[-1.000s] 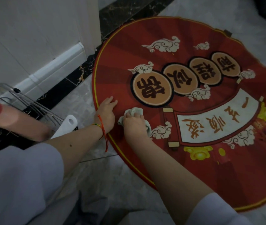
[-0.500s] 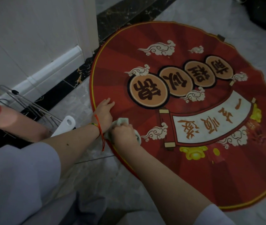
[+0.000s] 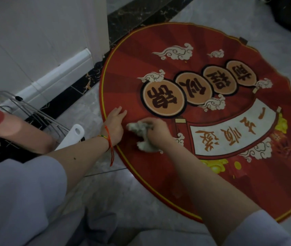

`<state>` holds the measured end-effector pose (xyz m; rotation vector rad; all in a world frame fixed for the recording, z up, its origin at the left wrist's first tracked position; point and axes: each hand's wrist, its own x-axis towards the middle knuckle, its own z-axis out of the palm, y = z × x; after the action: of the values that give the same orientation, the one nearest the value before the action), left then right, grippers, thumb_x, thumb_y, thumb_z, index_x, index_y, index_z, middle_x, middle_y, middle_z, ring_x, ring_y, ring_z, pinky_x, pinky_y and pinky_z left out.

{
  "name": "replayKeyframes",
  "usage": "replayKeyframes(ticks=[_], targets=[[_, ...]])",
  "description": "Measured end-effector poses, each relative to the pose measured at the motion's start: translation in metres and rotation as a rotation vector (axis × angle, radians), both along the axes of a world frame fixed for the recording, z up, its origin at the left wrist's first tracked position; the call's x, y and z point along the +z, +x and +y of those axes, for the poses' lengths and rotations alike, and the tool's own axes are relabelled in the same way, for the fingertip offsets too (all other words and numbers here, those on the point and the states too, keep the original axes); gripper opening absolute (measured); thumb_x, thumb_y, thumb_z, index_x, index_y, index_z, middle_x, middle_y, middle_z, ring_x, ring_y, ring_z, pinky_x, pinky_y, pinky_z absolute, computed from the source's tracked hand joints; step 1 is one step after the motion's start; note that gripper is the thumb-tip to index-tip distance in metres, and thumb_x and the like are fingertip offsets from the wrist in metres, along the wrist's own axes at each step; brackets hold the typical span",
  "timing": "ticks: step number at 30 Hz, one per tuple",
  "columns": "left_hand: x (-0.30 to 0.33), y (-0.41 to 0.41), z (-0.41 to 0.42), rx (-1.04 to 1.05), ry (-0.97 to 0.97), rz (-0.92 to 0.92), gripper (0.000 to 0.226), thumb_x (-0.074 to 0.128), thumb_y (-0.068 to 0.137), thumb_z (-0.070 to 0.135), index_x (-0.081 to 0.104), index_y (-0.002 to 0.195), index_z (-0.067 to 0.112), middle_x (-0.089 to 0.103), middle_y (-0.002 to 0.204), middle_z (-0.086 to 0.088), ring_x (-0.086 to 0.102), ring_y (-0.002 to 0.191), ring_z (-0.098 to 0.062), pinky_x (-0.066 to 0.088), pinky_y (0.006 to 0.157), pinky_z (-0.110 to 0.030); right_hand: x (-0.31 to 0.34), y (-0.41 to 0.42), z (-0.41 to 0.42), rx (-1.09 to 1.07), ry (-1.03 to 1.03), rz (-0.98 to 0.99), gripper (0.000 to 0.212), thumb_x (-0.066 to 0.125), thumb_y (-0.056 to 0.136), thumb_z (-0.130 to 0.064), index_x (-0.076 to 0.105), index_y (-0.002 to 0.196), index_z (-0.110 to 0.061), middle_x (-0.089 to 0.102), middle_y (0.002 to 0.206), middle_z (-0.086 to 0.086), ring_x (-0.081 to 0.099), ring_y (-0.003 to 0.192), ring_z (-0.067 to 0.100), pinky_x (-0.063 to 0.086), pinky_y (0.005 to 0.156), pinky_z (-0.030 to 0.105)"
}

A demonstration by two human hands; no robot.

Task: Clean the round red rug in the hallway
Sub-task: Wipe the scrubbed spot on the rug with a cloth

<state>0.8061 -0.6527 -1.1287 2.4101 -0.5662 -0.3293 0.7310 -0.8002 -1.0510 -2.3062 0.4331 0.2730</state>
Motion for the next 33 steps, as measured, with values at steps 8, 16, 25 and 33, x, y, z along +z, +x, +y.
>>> replayKeyframes(ticks=[8,16,25,33], targets=[[-0.014,-0.007,0.001,0.002,0.067,-0.163,0.056,0.039,0.093,-0.008,0.034,0.145,0.009,0.027,0.154,-0.014,0.018,0.144,-0.031,0.013,0.119,-0.039,-0.053,0.007,-0.011,0.244,-0.595,0.2,0.048,0.052,0.09,-0.02,0.041,0.136,-0.016,0.032,0.143,0.004,0.025,0.132,0.03,0.027,0.109,0.035],[-0.003,-0.033,0.011,0.008,0.216,-0.074,0.071,0.04,0.097,0.048,0.012,0.152,0.012,0.003,0.159,-0.014,-0.001,0.147,-0.027,0.001,0.119,-0.035,-0.03,0.023,-0.018,0.359,-0.594,0.395,0.078,0.067,0.084,-0.022,0.02,0.147,-0.016,0.018,0.151,0.007,0.015,0.139,0.03,0.031,0.107,0.033],[-0.005,-0.045,0.024,0.023,0.278,-0.01,0.145,0.036,0.044,0.095,-0.004,0.151,0.005,-0.01,0.159,-0.011,-0.011,0.146,-0.021,-0.005,0.118,-0.032,-0.043,0.004,0.012,0.382,-0.573,0.157,0.04,0.046,0.094,-0.009,0.046,0.134,-0.012,0.038,0.141,0.01,0.031,0.131,0.027,0.025,0.107,0.036],[-0.007,-0.042,0.024,0.012,0.283,-0.022,0.144,0.031,0.045,0.098,-0.004,0.151,0.008,-0.01,0.159,-0.008,-0.013,0.146,-0.018,-0.006,0.118,-0.033,-0.034,0.013,0.008,0.35,-0.541,0.109,0.045,0.046,0.093,-0.006,0.04,0.138,-0.01,0.032,0.146,0.01,0.028,0.133,0.029,0.026,0.106,0.035]])
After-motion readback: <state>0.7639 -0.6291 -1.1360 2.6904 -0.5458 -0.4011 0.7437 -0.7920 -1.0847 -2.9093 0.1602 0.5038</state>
